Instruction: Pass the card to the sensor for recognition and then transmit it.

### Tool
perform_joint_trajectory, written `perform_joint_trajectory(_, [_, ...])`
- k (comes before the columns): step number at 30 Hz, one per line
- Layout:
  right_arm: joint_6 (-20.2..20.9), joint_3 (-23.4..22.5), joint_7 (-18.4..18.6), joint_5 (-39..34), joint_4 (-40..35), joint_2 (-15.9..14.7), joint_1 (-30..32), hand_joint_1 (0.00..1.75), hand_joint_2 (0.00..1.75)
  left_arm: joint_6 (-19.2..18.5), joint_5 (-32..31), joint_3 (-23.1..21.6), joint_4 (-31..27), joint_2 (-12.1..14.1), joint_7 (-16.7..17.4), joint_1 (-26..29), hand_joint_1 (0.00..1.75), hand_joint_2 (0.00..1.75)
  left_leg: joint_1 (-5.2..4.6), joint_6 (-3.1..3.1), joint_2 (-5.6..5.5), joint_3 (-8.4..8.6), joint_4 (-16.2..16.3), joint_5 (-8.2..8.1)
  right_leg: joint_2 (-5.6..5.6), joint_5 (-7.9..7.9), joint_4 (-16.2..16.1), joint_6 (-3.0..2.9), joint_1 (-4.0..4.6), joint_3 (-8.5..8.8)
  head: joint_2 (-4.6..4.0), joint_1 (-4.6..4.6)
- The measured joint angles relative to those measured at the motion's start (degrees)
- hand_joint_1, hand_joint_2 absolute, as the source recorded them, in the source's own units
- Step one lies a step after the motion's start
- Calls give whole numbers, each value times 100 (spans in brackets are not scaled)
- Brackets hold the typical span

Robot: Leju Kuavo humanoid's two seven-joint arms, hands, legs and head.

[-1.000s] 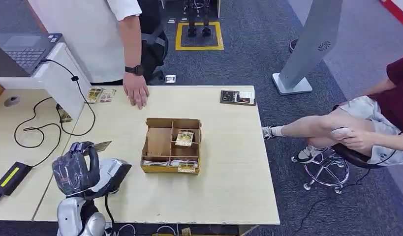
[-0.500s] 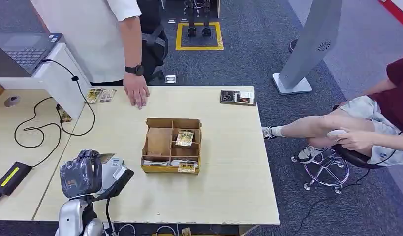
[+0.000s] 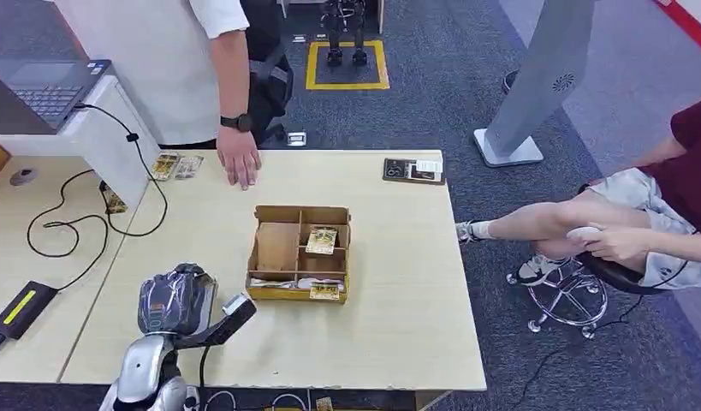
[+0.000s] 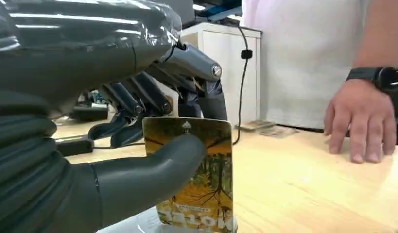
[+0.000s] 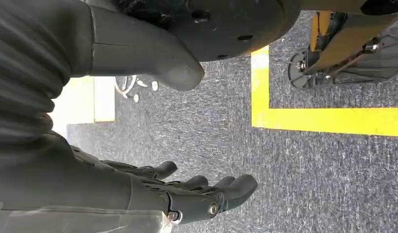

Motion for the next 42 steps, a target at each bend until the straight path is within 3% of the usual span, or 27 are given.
perform_joint_trajectory(4, [35, 0, 22, 4, 24, 0, 4, 0, 175, -373, 66, -149, 96, 53, 77, -7, 175, 175, 0, -2, 2, 1, 0, 4, 4, 5, 0, 1, 0, -1, 0, 0])
perform_joint_trajectory(24, [46, 0, 29, 15, 55, 2, 2, 0, 175, -403, 186, -278, 175, 127, 166, -9, 175, 175, 0, -1, 2, 1, 0, 4, 4, 5, 0, 1, 0, -1, 0, 0])
perform_joint_trajectory(27, [42, 0, 29, 15, 57, 2, 3, 0, 175, -77, 127, -278, 175, 125, 166, 11, 175, 175, 0, -1, 2, 1, 0, 4, 4, 5, 0, 0, 0, -1, 0, 0])
perform_joint_trajectory(28, [28, 0, 29, 15, 57, 2, 3, 0, 175, 202, 83, -278, 166, 120, 162, 28, 175, 175, 0, -1, 1, 0, 0, 4, 4, 5, 0, 0, 0, -1, 0, 0])
perform_joint_trajectory(31, [-74, 0, 31, 11, 55, 15, 4, 0, 175, 1524, -28, -227, 28, 66, -64, 164, 175, 175, 0, -1, 1, -3, 0, 4, 4, 5, 0, 0, 0, -5, 0, -2])
perform_joint_trajectory(32, [-83, 0, 31, 11, 50, 18, 2, 0, 175, 1680, -41, -208, -22, 31, -70, 191, 175, 175, 0, -1, 0, -6, 0, 4, 1, 5, 0, 0, 0, -5, 0, 2])
perform_joint_trajectory(35, [-107, 0, 46, 13, 35, 20, -3, 0, 175, 1949, -61, -136, -226, -57, -335, 293, 175, 175, 0, -1, 0, -8, 0, 4, 2, 5, 0, 0, 0, -9, 0, -2])
perform_joint_trajectory(37, [-133, 0, 99, 20, 26, 20, 0, 0, 175, 2233, -63, 22, -540, -223, -923, 347, 175, 175, 0, 0, -3, -16, 1, 5, -2, 6, -1, 1, 0, -14, 0, 2])
perform_joint_trajectory(39, [-135, 0, 125, 55, 20, 22, -11, 0, 175, 2270, -59, 171, -822, -396, -1319, 343, 175, 175, 0, 2, -1, -16, 1, 6, 0, 7, -1, 0, 0, -14, 0, 0])
perform_joint_trajectory(42, [-135, 0, 162, 168, 15, 22, -12, 0, 175, 2277, -15, 284, -1091, -553, -1491, 268, 175, 175, 0, 1, -2, -15, 1, 6, -1, 7, -1, 0, 0, -16, 0, 0])
